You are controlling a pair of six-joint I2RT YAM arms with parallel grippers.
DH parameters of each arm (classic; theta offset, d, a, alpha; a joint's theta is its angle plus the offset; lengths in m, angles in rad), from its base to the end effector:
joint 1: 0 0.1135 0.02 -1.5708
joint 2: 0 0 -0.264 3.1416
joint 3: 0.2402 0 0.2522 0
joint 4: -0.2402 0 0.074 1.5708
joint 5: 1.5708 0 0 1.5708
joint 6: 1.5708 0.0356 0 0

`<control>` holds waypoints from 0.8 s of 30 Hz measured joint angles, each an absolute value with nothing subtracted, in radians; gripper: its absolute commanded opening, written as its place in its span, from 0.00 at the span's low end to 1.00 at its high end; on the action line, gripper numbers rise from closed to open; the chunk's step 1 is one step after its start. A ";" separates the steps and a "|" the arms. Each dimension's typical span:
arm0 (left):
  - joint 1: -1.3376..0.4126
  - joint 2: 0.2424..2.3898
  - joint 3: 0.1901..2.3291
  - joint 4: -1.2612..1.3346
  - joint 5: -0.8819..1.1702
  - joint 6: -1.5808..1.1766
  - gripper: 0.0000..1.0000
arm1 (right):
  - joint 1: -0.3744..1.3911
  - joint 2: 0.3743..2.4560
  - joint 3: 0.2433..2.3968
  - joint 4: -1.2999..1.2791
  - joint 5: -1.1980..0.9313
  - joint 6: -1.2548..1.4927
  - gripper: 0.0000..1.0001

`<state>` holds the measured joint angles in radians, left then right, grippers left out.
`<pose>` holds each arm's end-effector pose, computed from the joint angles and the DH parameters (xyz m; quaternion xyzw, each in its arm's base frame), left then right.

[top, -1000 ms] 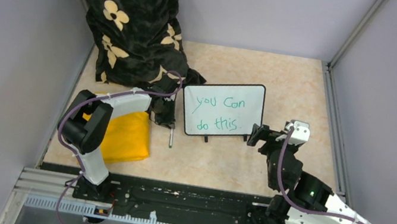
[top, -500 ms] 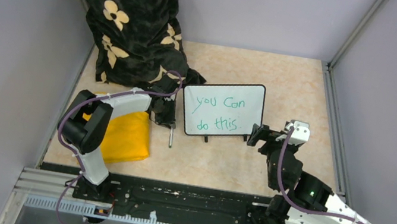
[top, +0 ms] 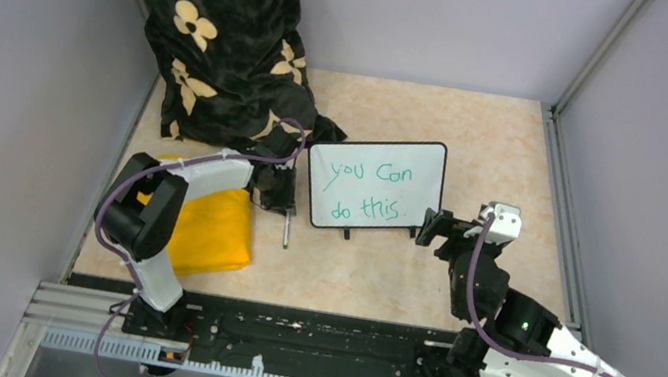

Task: Write a sentence on the whiteboard
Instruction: Place the whiteboard marker at the center of the board, then reset both arms

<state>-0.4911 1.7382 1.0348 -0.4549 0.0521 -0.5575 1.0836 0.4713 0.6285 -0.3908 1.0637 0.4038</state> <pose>0.2932 -0.1589 0.1608 -0.0271 0.9781 -0.1246 0.1645 0.0772 0.0792 0.3098 0.0709 0.7424 0.0688 0.6626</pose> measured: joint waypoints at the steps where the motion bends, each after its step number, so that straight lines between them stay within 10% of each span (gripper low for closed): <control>1: -0.491 1.736 1.032 -0.453 0.050 -0.558 0.35 | 1.084 0.471 0.628 -0.391 1.064 0.404 0.90; 24: -0.491 1.715 1.012 -0.441 0.023 -0.558 0.39 | 1.084 0.471 0.628 -0.391 1.063 0.404 0.90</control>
